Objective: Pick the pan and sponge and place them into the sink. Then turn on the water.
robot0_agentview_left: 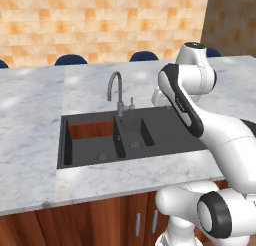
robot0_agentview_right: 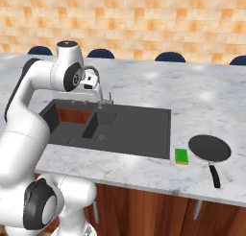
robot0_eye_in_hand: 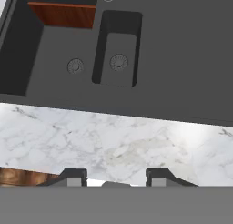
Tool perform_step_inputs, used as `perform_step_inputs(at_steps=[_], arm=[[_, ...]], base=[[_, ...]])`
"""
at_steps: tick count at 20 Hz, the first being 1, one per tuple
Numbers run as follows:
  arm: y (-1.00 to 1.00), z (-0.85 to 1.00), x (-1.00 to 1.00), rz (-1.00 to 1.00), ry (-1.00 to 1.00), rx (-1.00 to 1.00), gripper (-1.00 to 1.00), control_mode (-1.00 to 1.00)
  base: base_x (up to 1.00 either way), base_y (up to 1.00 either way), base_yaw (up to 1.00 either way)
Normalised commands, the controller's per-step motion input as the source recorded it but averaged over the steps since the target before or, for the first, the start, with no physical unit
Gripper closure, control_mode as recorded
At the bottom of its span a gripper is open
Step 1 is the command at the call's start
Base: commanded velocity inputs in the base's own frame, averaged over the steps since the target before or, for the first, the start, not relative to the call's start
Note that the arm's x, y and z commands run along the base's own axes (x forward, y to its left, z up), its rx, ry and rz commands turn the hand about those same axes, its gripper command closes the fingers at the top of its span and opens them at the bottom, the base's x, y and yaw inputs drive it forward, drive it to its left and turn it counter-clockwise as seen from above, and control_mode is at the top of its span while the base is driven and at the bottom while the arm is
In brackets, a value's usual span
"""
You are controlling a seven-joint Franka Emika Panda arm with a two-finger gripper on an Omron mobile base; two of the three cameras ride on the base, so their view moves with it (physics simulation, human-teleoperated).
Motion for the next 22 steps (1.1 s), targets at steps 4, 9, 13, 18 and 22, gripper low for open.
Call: perform_step_inputs(at_steps=[4,9,13,18,22], arm=[[-0.12,0.0,-0.02,0.0,0.0,-0.02,-1.0,-1.0],[-0.17,-0.01,-0.08,0.01,0.0,-0.03,-1.0,-1.0],[-0.17,-0.01,-0.11,0.01,0.0,-0.04,-1.0,-1.0],[-0.28,0.02,-0.15,0.0,0.0,-0.02,-1.0,-1.0],[-0.28,0.08,-0.12,0.0,0.01,0.0,-1.0,-1.0]], base=[[0.0,0.0,0.0],[0.0,0.0,0.0],[0.0,0.0,0.0],[0.0,0.0,0.0],[0.0,0.0,0.0]])
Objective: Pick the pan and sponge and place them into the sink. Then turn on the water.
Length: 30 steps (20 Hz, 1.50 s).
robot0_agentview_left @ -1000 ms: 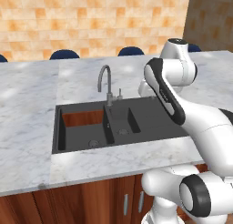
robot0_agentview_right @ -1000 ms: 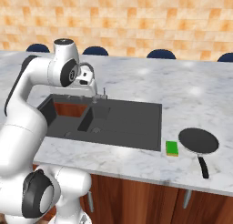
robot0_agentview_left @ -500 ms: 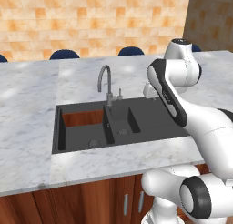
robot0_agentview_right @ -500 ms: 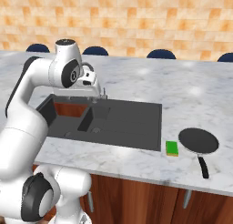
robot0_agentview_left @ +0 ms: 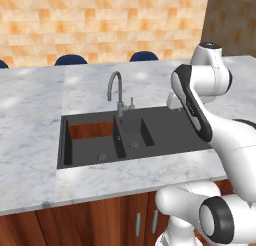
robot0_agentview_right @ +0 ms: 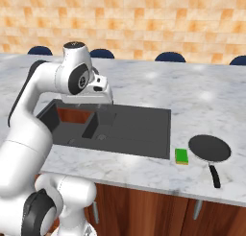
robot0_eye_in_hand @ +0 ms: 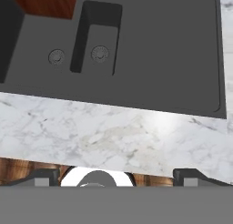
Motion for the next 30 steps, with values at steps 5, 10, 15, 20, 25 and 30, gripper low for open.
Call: perform_step_inputs(at_steps=[5,10,15,20,25,30], arm=[[-0.35,0.03,-0.15,-0.01,0.0,0.0,-1.0,-1.0],[-0.42,0.0,-0.19,-0.03,0.03,0.0,-1.0,-1.0],[-0.46,0.0,-0.19,-0.04,0.07,0.0,-1.0,-1.0],[-0.46,0.0,-0.17,-0.03,0.04,0.0,-1.0,-1.0],[-0.42,0.0,-0.15,-0.02,-0.04,-0.01,-1.0,-1.0],[-0.38,0.0,-0.04,0.0,-0.06,0.0,-1.0,-1.0]], base=[[0.0,0.0,0.0],[0.0,0.0,0.0],[0.0,0.0,0.0],[0.0,0.0,0.0],[0.0,0.0,0.0],[0.0,0.0,0.0]])
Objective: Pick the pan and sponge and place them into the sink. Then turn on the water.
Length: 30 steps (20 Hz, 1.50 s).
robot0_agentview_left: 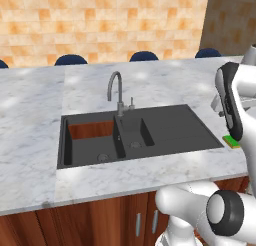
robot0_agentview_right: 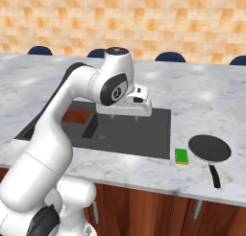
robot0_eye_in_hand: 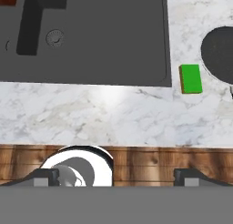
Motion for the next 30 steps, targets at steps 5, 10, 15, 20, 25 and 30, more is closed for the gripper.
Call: perform_step_inputs(at_steps=[5,10,15,20,25,30], arm=[[-0.39,0.0,-0.05,-0.05,0.03,0.0,-1.0,-1.0],[-0.28,-0.01,-0.02,-0.02,0.0,0.0,-1.0,-1.0],[-0.35,-0.06,-0.02,0.0,0.0,0.0,-1.0,-1.0],[-0.46,-0.06,-0.02,-0.01,0.02,0.0,-1.0,-1.0],[-0.46,-0.08,-0.02,-0.02,0.06,0.0,-1.0,-1.0],[-0.42,-0.18,-0.13,0.0,0.05,0.0,-1.0,-1.0]], base=[[0.0,0.0,0.0],[0.0,0.0,0.0],[0.0,0.0,0.0],[0.0,0.0,0.0],[0.0,0.0,0.0],[0.0,0.0,0.0]])
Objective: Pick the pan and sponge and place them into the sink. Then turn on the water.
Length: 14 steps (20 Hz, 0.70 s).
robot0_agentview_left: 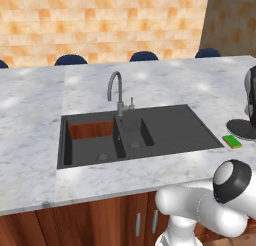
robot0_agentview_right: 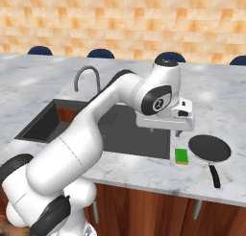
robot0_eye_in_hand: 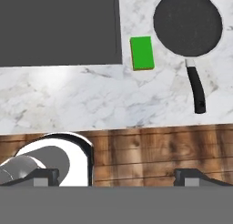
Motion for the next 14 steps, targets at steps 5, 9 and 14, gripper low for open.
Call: perform_step_inputs(at_steps=[5,9,14], arm=[[-0.43,-0.18,-0.14,0.0,0.0,0.0,-1.0,-1.0],[-0.41,-0.17,-0.14,0.0,-0.03,0.0,-1.0,-1.0],[-0.4,-0.14,-0.05,0.0,-0.01,0.0,-1.0,-1.0]], base=[[0.0,0.0,0.0],[0.0,0.0,0.0],[0.0,0.0,0.0]])
